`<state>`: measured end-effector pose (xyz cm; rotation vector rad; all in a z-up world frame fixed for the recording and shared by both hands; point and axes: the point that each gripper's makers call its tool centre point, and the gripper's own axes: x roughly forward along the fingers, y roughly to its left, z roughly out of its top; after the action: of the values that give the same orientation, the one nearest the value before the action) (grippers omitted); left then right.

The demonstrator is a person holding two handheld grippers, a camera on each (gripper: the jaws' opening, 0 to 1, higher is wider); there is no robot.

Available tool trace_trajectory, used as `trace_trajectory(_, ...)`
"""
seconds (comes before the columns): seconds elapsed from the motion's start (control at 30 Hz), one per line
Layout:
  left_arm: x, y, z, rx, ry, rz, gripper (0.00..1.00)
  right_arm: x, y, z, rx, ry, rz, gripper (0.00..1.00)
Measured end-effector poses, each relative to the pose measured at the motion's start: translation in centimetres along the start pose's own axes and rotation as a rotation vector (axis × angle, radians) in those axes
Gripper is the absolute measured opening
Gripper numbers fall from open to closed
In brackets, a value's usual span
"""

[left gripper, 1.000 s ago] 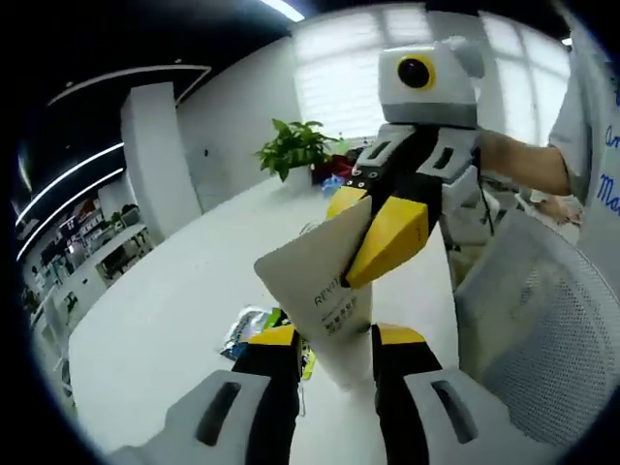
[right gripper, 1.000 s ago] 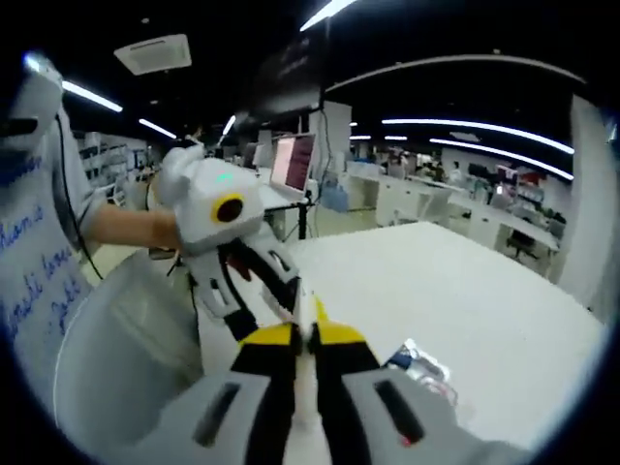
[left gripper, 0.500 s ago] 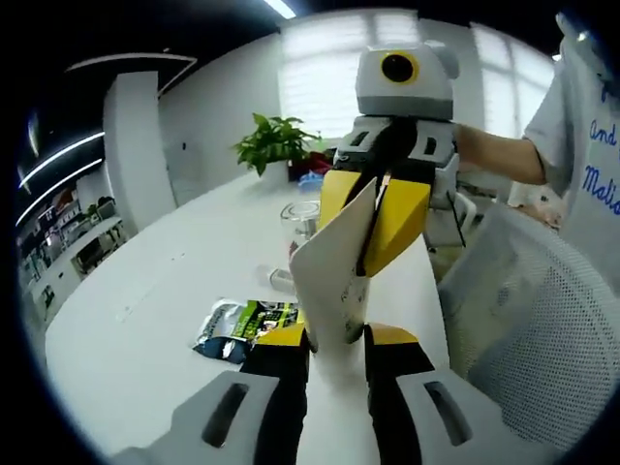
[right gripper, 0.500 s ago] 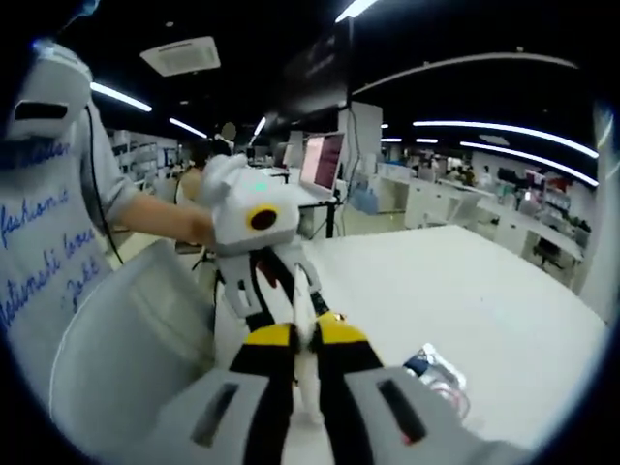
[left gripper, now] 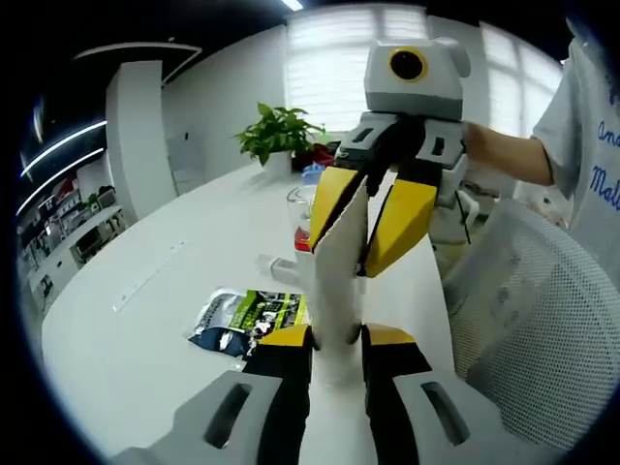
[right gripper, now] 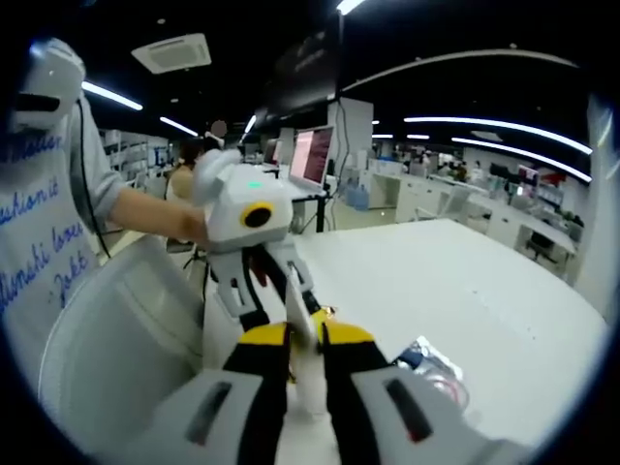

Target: Arrange the skincare products in the storage area until every visible bottle or jar stands upright without overlapping.

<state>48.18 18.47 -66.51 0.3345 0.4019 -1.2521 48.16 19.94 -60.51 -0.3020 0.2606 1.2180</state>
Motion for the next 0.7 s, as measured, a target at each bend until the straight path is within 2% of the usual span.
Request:
trace_trajectory(0.4,0.7,0.5,-0.1,-0.030,-0.010,0.000,0.15,-0.3,-0.9,0.1,-0.020,0.007,-0.046,0.19)
trace_trajectory(0.7,1.2,0.9,-0.1,-0.014,-0.017,0.018,0.15,-3.0,-1.4,2.2,-0.016,-0.063,-0.135,0.25)
